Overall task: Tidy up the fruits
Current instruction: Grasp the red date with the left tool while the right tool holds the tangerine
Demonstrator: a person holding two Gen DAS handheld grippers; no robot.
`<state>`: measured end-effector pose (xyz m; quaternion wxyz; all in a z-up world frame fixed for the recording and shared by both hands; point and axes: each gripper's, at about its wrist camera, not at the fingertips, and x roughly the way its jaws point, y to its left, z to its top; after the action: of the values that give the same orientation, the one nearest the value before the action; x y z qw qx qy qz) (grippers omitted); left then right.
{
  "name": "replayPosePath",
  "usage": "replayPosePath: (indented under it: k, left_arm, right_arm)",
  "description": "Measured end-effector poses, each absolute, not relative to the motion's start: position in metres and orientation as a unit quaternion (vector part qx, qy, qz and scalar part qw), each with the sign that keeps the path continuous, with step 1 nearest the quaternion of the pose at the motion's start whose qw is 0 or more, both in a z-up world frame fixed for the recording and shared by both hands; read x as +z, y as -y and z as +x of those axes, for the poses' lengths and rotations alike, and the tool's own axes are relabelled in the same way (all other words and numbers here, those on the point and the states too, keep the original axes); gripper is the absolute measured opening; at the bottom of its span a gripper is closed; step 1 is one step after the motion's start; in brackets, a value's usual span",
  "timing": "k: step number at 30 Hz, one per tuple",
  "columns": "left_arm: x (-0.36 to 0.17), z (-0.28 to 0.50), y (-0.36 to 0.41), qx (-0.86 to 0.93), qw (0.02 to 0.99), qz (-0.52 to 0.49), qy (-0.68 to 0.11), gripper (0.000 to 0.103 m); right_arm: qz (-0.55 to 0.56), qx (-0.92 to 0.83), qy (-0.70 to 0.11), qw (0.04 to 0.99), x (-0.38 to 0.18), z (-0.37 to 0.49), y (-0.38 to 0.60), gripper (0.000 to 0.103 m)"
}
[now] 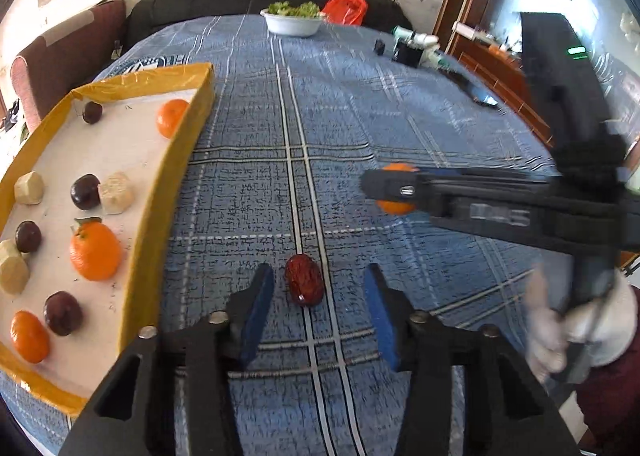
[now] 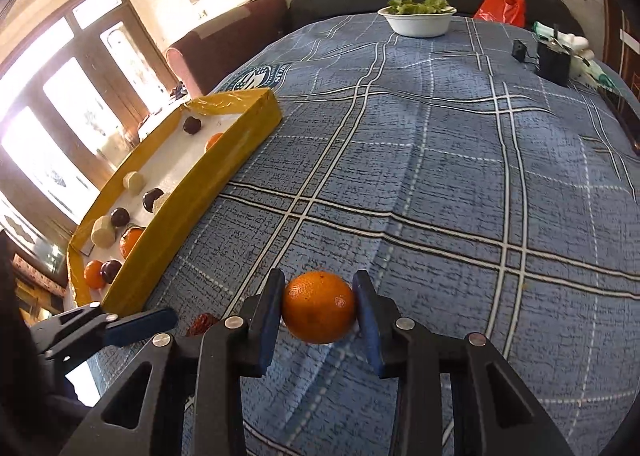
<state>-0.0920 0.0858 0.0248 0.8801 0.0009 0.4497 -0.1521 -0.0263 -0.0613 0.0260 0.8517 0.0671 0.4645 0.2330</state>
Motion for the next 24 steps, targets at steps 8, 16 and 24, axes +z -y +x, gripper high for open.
replayPosePath:
  k: [8, 16, 24]
  left_arm:
    - [0.016, -0.089, -0.088, -0.121, 0.884, 0.005, -0.451, 0.018]
    - [0.063, -0.103, -0.133, -0.108, 0.904, -0.068, -0.409, 0.018]
    - [0.113, -0.086, -0.226, -0.014, 0.923, -0.109, -0.369, 0.018]
  right_arm:
    - [0.068, 0.242, -0.453, 0.856, 0.039, -0.043, 0.063, 0.039]
    - [0.054, 0.256, -0.437, 0.86, 0.06, -0.056, 0.047, 0.039]
    - [0.043, 0.308, -0.403, 0.861, 0.102, -0.045, -0.008, 0.039]
